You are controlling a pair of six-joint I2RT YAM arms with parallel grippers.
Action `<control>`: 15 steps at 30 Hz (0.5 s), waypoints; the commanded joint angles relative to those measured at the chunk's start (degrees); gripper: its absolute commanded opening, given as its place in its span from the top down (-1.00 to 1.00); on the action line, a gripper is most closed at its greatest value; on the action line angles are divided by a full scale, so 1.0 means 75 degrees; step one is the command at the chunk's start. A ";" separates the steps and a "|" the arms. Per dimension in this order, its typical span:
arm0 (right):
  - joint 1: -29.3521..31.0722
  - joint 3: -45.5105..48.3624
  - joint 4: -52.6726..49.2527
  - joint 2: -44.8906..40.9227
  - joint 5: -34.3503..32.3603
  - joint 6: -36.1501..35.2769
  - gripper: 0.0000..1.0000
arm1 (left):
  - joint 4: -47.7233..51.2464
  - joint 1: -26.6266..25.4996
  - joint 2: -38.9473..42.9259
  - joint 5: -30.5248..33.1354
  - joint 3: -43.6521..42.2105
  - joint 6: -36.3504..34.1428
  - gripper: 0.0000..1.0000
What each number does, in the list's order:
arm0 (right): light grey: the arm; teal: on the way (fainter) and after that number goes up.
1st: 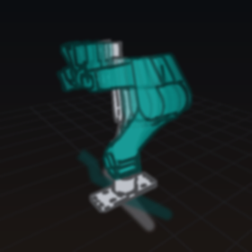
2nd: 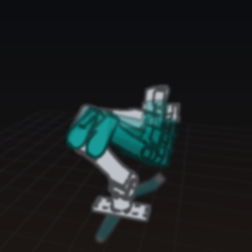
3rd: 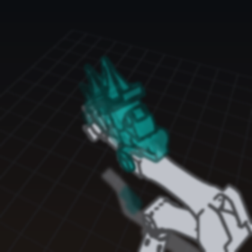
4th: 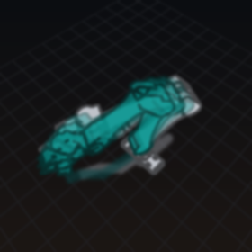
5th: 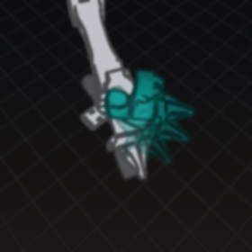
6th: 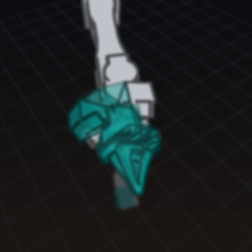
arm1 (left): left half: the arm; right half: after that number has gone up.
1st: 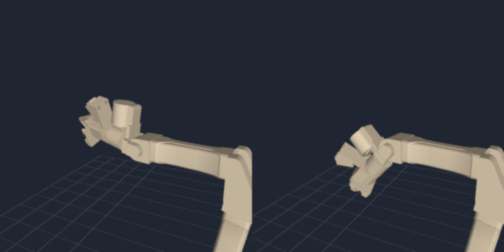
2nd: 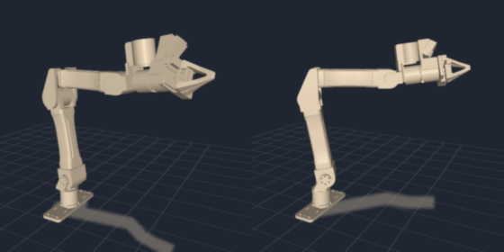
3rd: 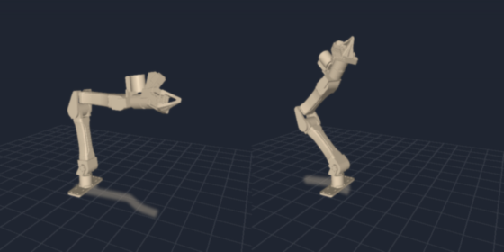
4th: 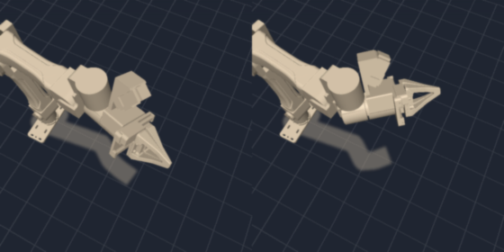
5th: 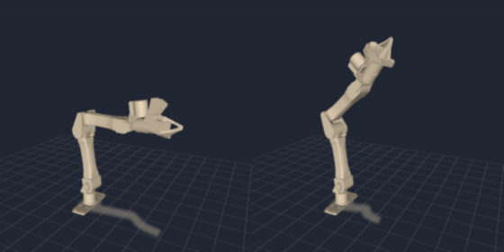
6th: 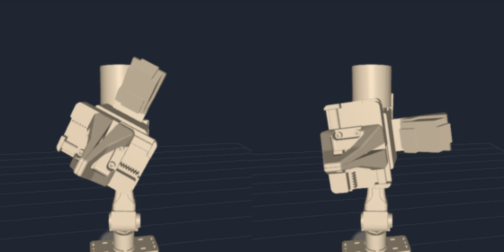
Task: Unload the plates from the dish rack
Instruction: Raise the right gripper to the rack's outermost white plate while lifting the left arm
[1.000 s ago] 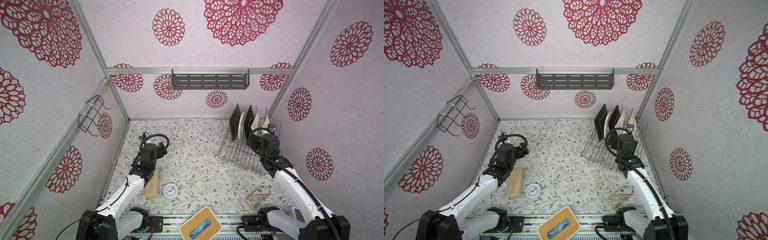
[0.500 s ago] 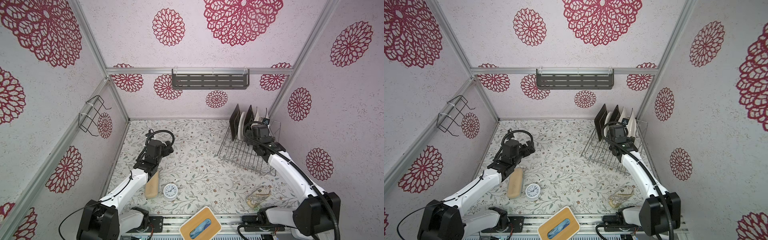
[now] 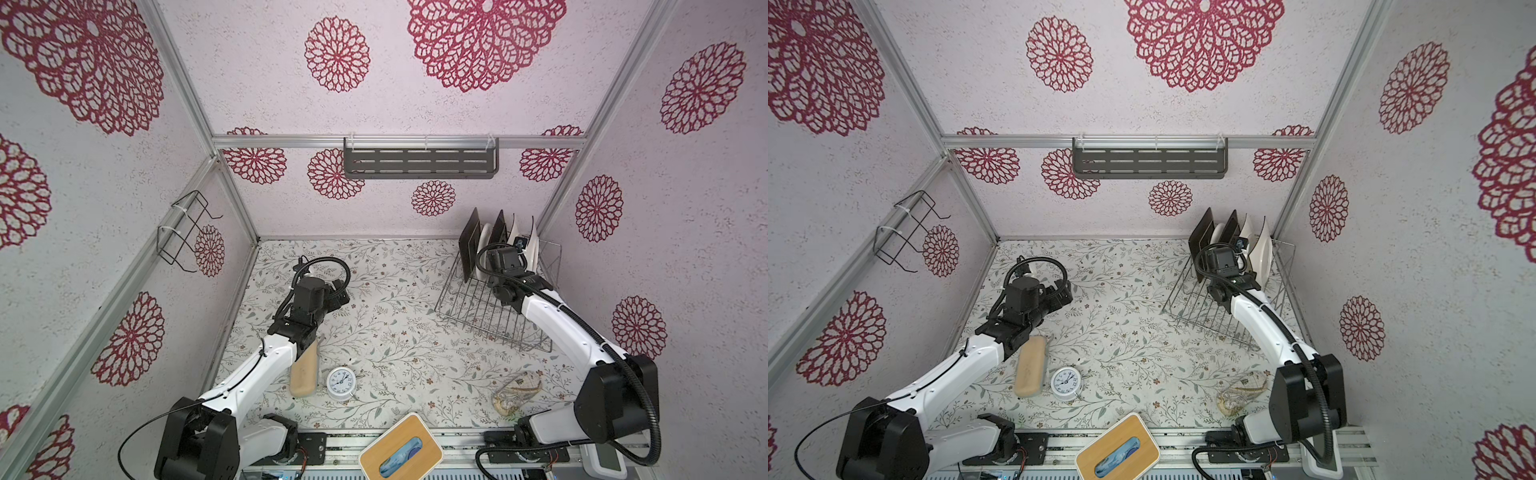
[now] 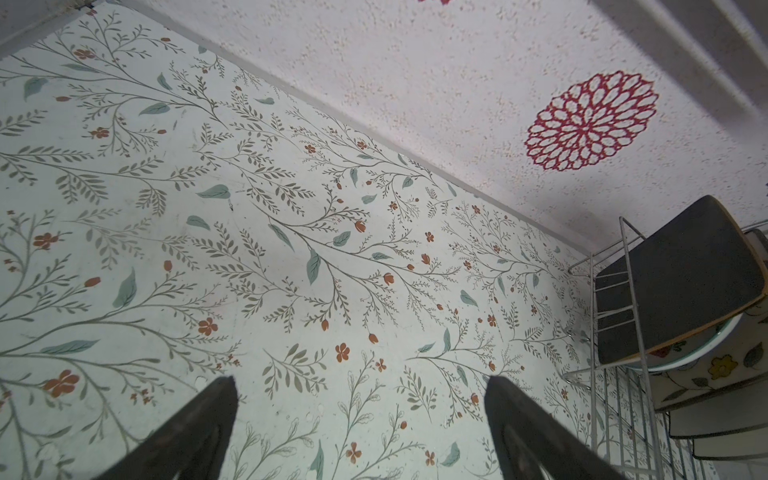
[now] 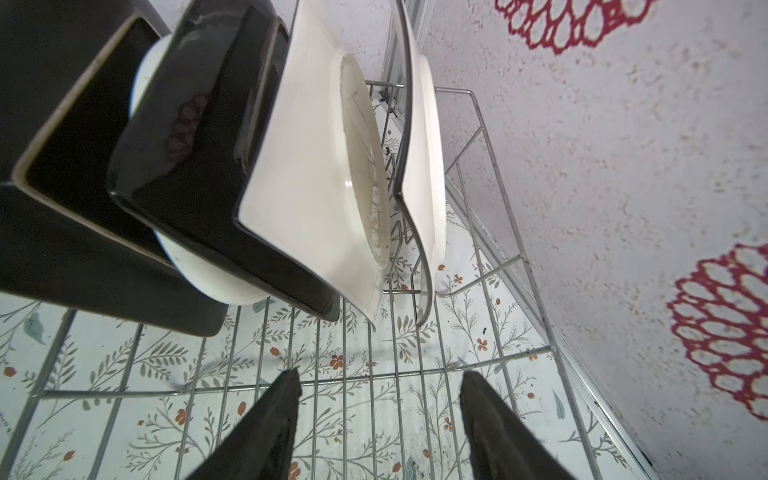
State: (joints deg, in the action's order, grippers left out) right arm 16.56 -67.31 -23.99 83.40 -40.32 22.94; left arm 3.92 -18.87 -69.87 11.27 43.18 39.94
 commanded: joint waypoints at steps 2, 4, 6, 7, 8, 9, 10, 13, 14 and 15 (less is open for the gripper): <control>0.0051 -0.0365 -0.0061 0.0294 -0.0831 -0.0117 -0.23 | 0.0012 -0.0049 -0.0216 -0.0231 0.0230 0.0086 -0.95; 0.0050 -0.0387 0.0016 0.0453 -0.0957 -0.0173 -0.20 | -0.0013 -0.0050 -0.0286 -0.0298 0.0253 0.0115 -0.95; 0.0058 -0.0409 0.0108 0.0611 -0.1043 -0.0226 -0.19 | -0.0040 -0.0050 -0.0356 -0.0342 0.0278 0.0154 -0.95; 0.0061 -0.0414 0.0167 0.0687 -0.1050 -0.0294 -0.19 | -0.0031 -0.0046 -0.0386 -0.0373 0.0298 0.0149 -0.95; 0.0063 -0.0424 0.0233 0.0766 -0.1047 -0.0375 -0.19 | -0.0033 -0.0049 -0.0410 -0.0411 0.0319 0.0147 -0.95; 0.0062 -0.0434 0.0293 0.0840 -0.1074 -0.0430 -0.19 | -0.0035 -0.0041 -0.0428 -0.0449 0.0335 0.0140 -0.95; 0.0060 -0.0447 0.0341 0.0938 -0.1139 -0.0465 -0.19 | -0.0031 -0.0049 -0.0434 -0.0455 0.0349 0.0166 -0.95; 0.0048 -0.0557 0.0452 0.1241 -0.1277 -0.0658 -0.20 | -0.0101 -0.0050 -0.0446 -0.0438 0.0337 0.0181 -0.95; 0.0047 -0.0607 0.0488 0.1345 -0.1339 -0.0699 -0.20 | -0.0114 -0.0045 -0.0457 -0.0446 0.0348 0.0171 -0.95; 0.0048 -0.0629 0.0541 0.1419 -0.1400 -0.0752 -0.20 | -0.0102 -0.0050 -0.0469 -0.0443 0.0367 0.0178 -0.95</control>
State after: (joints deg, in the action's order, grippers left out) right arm 16.67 -70.00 -21.67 93.32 -47.05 19.46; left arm 3.84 -18.87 -72.79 8.36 44.31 40.99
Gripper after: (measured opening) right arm 0.599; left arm 0.974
